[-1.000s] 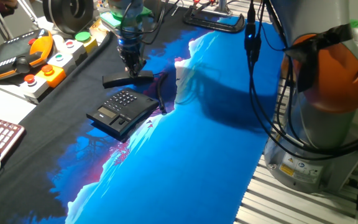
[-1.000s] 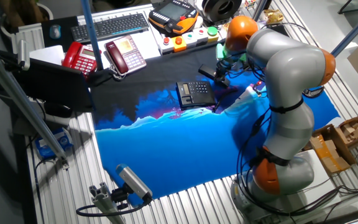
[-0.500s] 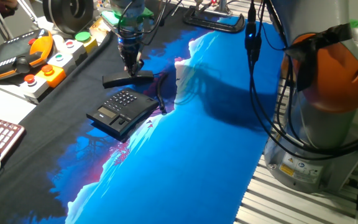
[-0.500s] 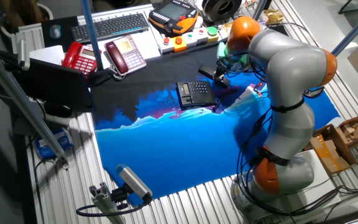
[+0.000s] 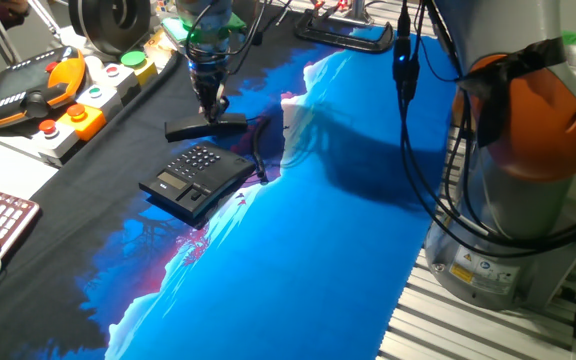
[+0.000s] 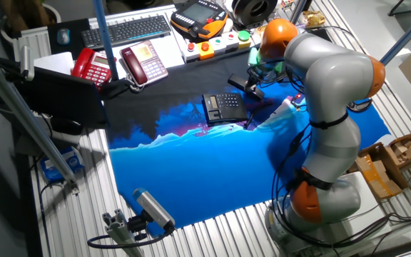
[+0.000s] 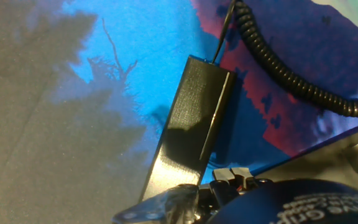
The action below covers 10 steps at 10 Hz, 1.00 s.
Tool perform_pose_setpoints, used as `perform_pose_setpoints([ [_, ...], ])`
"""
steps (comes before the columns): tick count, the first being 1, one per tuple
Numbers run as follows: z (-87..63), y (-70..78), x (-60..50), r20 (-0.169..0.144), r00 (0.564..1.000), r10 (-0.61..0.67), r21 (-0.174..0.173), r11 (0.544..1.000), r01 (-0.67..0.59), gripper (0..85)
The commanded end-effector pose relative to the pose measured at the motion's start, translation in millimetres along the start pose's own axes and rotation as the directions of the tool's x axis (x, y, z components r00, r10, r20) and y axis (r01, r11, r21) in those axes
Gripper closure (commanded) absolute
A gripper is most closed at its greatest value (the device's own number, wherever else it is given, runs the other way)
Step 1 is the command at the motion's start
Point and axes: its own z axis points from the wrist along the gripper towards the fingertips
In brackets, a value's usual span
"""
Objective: Place the handset of the telephone on the corresponding phone cradle
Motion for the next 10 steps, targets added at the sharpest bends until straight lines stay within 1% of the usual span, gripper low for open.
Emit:
perform_pose_setpoints([
  [1, 0.0, 0.0, -0.2, 0.0, 1.0, 0.002, 0.002, 1.0, -0.002, 84.3],
  [2, 0.0, 0.0, -0.2, -0.005, 1.0, 0.007, 0.006, 1.0, -0.007, 84.3],
  [4, 0.0, 0.0, -0.2, -0.035, 0.999, -0.007, 0.024, 1.0, 0.007, 84.3],
  [5, 0.0, 0.0, -0.2, -0.027, 0.999, -0.019, 0.029, 0.999, 0.02, 84.3],
  [6, 0.0, 0.0, -0.2, 0.013, 0.999, -0.03, 0.037, 0.999, 0.03, 84.3],
  [7, 0.0, 0.0, -0.2, 0.036, 0.999, -0.035, 0.056, 0.998, 0.033, 84.3],
  [8, 0.0, 0.0, -0.2, 0.035, 0.998, -0.055, 0.065, 0.997, 0.052, 84.3],
  [9, 0.0, 0.0, -0.2, 0.037, 0.996, -0.078, 0.055, 0.996, 0.076, 84.3],
  [10, 0.0, 0.0, -0.2, 0.04, 0.996, -0.075, 0.057, 0.996, 0.073, 84.3],
])
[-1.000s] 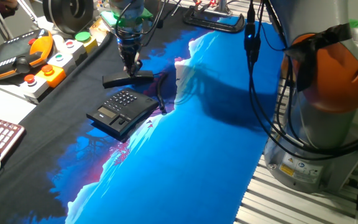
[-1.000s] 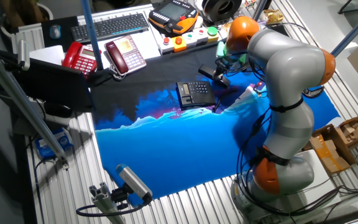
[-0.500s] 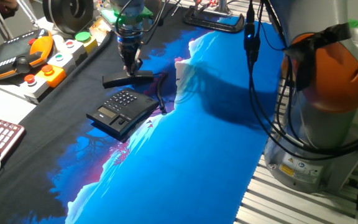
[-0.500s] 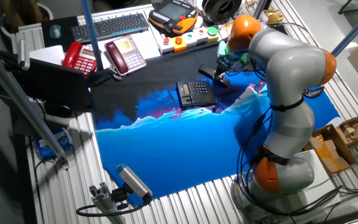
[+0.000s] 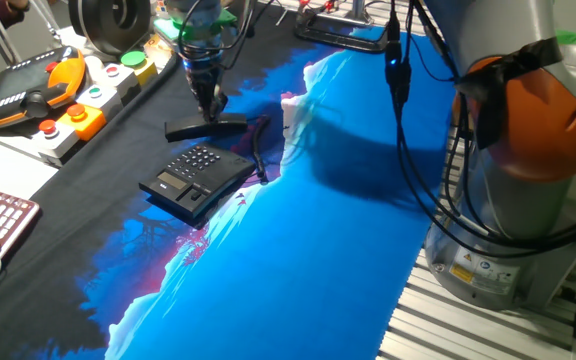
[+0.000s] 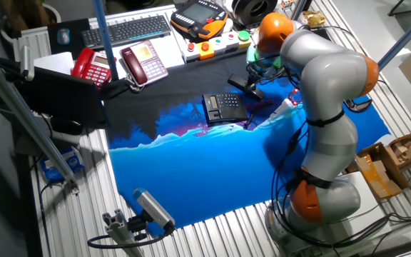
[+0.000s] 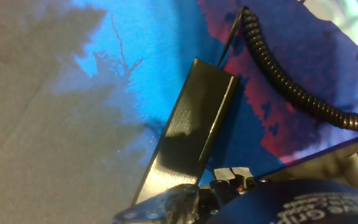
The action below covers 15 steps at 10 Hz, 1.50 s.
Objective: Place the handset of the telephone on the corresponding phone cradle
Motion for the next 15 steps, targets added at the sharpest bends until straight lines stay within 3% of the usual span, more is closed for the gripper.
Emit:
perform_pose_setpoints([
  [1, 0.2, 0.0, -0.1, 0.006, 1.0, 0.005, -0.002, 1.0, -0.005, 84.3],
  [2, 0.2, 0.0, -0.1, 0.007, 1.0, 0.004, -0.007, 1.0, -0.004, 84.3],
  [4, 3.4, 10.0, -0.4, -0.025, 1.0, 0.015, -0.027, 0.999, -0.016, 84.3],
  [9, 7.0, 27.4, -2.9, -0.066, 0.998, -0.001, -0.07, 0.998, -0.004, 82.7],
  [11, 7.5, 27.7, -2.4, -0.043, 0.999, 0.001, -0.048, 0.999, -0.003, 66.3],
  [13, 8.5, 28.3, -1.8, -0.036, 0.999, 0.011, -0.03, 0.999, -0.012, 42.3],
  [15, 7.9, 28.4, -2.3, -0.021, 0.999, 0.05, -0.054, 0.997, -0.051, 14.0],
])
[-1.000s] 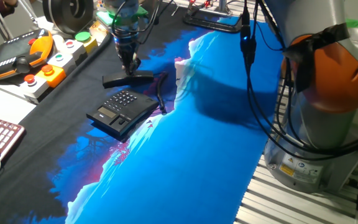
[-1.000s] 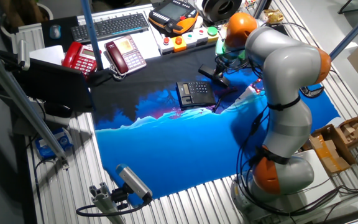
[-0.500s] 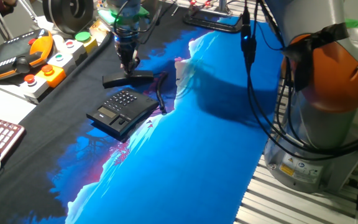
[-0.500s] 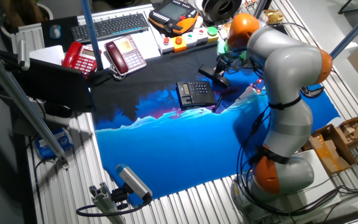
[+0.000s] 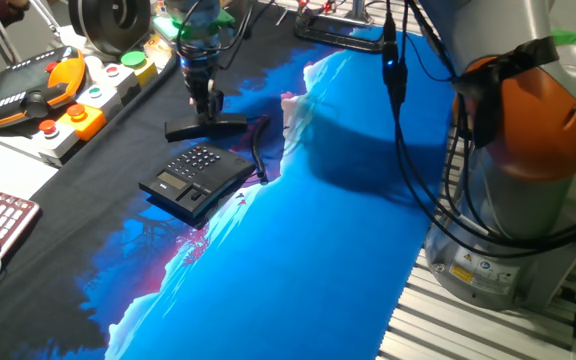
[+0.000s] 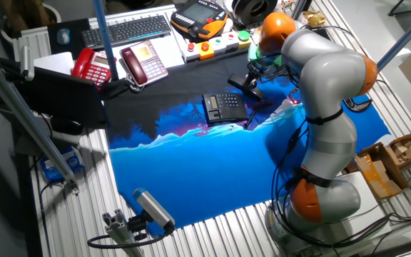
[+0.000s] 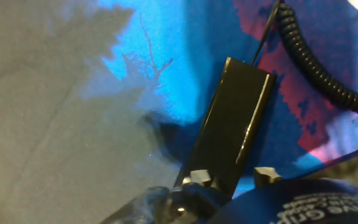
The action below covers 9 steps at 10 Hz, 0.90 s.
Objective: Place the handset of the telephone on the corresponding phone cradle
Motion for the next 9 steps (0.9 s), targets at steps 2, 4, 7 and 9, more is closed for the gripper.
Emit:
perform_pose_setpoints([
  [2, 1.8, 1.9, -0.6, -0.015, 0.996, 0.093, -0.031, 0.995, -0.094, 4.3],
  [4, 2.9, 3.5, -1.6, -0.029, 0.986, 0.163, -0.043, 0.986, -0.164, 2.7],
  [7, 6.6, 6.4, -2.0, -0.042, 0.976, 0.215, -0.048, 0.975, -0.217, 3.0],
  [9, 8.3, 7.0, -2.6, -0.041, 0.972, 0.229, -0.041, 0.972, -0.231, 3.0],
])
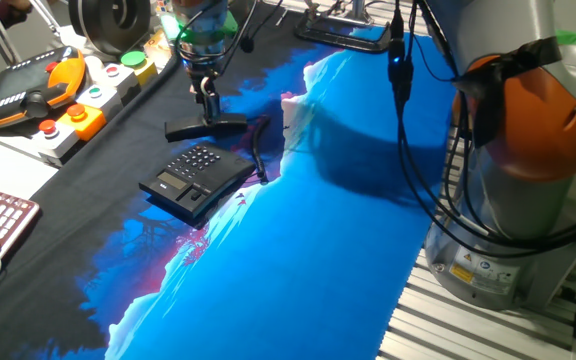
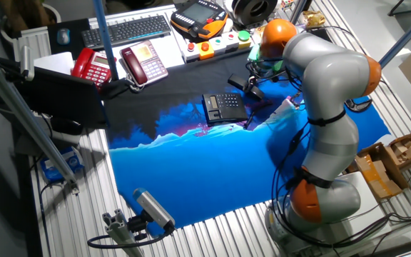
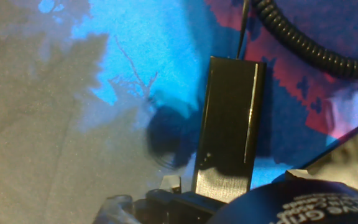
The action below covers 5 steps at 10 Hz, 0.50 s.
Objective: Place the handset of the telephone on the corresponding phone cradle
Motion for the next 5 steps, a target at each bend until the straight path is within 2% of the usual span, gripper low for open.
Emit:
perform_pose_setpoints([
  [1, 2.3, 0.6, -0.2, 0.0, 1.0, 0.004, 0.003, 1.0, -0.004, 3.0],
  [5, 10.7, 3.2, 0.3, 0.013, 0.999, 0.032, 0.021, 0.999, -0.032, 5.3],
])
